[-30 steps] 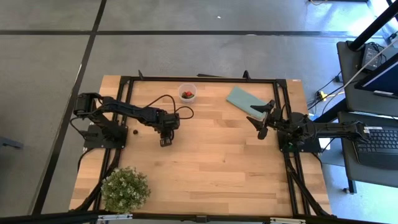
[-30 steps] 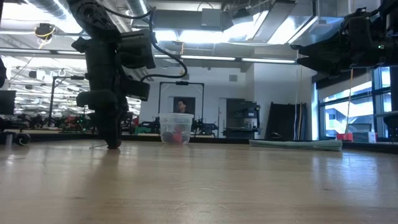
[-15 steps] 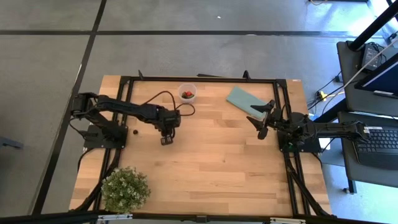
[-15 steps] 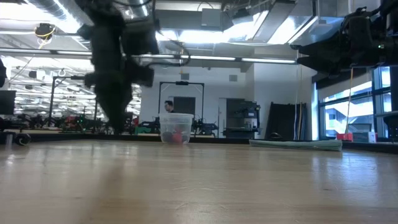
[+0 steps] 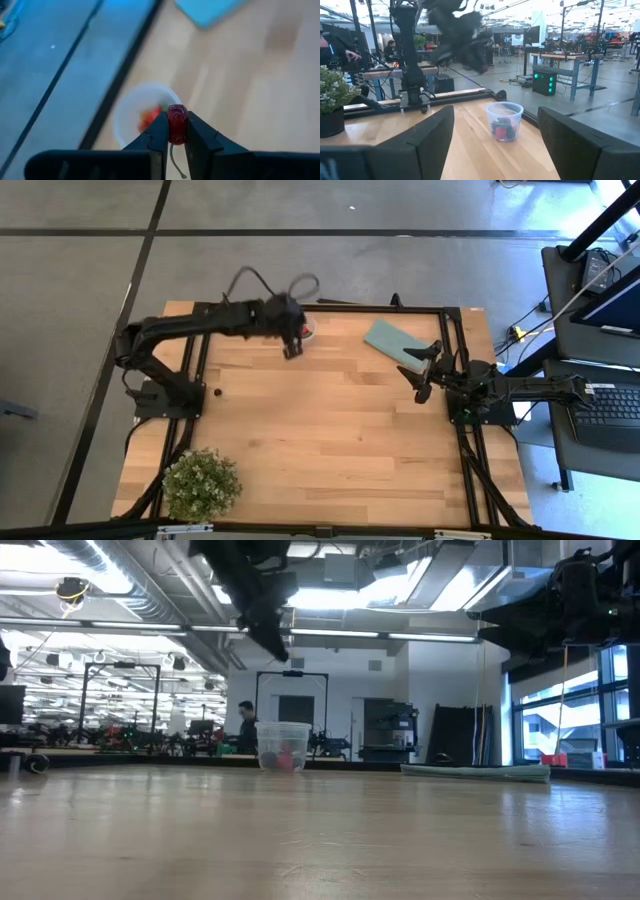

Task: Pick and placing Produce into tupperware
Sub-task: Put the red cherry into the transparent container

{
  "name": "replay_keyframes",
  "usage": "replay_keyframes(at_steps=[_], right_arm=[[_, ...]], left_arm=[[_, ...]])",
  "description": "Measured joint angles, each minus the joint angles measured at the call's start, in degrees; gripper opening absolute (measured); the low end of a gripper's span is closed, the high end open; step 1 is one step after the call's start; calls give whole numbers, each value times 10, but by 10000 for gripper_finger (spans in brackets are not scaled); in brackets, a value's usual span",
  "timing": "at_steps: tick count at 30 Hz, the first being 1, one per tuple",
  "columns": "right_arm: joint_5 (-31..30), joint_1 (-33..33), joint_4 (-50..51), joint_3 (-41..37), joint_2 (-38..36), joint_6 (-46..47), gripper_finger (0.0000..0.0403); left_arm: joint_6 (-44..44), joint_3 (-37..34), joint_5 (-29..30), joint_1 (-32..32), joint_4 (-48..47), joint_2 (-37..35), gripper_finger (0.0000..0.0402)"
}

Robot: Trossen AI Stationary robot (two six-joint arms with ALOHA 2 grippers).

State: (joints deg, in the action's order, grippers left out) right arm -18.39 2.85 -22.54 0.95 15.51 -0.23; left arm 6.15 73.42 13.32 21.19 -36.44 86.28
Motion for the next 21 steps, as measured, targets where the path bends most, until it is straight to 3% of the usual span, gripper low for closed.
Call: replay_keyframes(at_steps=[7, 11, 21], right_arm=[[0, 0, 0, 0, 0, 0, 288], [0, 0, 0, 0, 0, -1, 288], [0, 0, 0, 0, 0, -3, 288]], left_arm=[[-106, 17, -102, 102, 59, 4, 42], [-134, 17, -144, 128, 61, 29, 41], [-151, 17, -130, 129, 60, 131, 50]])
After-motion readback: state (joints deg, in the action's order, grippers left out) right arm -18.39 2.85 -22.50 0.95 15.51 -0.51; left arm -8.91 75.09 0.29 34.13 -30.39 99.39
